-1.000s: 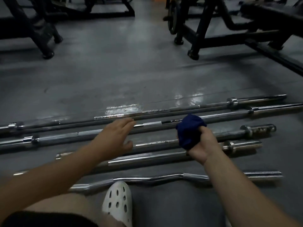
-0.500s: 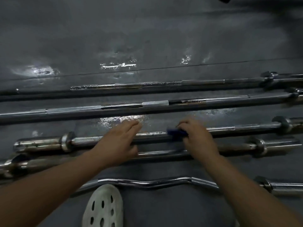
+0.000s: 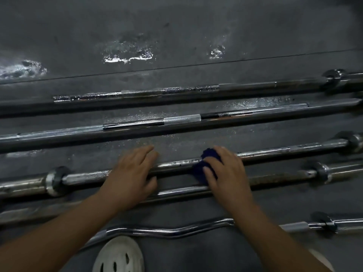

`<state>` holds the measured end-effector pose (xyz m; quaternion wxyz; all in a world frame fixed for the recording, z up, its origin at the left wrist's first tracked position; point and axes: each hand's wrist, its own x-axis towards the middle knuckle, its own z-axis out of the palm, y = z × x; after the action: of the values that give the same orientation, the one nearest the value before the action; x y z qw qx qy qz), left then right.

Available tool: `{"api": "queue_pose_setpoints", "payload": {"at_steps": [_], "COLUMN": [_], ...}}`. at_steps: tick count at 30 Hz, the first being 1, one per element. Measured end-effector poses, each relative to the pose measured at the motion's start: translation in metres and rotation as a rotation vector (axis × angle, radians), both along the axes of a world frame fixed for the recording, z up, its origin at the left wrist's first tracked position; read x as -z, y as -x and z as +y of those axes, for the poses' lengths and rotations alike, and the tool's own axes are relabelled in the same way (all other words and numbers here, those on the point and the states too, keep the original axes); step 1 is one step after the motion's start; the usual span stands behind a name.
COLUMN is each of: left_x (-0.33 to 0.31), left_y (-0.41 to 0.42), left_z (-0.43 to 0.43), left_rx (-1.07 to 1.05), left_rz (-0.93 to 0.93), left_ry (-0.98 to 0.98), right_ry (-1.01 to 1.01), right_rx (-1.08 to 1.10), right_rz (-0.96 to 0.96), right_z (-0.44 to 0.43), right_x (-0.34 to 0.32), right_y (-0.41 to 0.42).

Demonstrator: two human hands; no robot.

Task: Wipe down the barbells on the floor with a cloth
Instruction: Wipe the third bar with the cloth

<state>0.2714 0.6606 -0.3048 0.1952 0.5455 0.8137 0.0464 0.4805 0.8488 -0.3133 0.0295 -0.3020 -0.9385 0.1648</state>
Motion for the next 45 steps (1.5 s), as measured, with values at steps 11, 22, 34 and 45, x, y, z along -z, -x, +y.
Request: {"api": "queue_pose_setpoints", "payload": {"at_steps": [11, 22, 34, 45], "left_x": [-0.004, 0.020, 0.023, 0.022], "left_y": [-0.021, -0.024, 0.012, 0.006], "left_z": [-0.035, -0.050, -0.025, -0.030], "left_rx": [-0.049, 0.021, -0.065, -0.115], "left_rz": [0.060, 0.072, 0.130, 0.133], "left_ry": [0.000, 0.033, 0.060, 0.003], "right_ry": [-0.006, 0.099, 0.042, 0.048], "right_rx": [0.028, 0.298, 0.530, 0.406], "right_rz": [0.040, 0.094, 0.247, 0.193], "right_z": [-0.022, -0.012, 0.019, -0.013], "right_x": [0.020, 0.023, 0.025, 0.018], "right_y": [0.025, 0.007, 0.057, 0.077]}}
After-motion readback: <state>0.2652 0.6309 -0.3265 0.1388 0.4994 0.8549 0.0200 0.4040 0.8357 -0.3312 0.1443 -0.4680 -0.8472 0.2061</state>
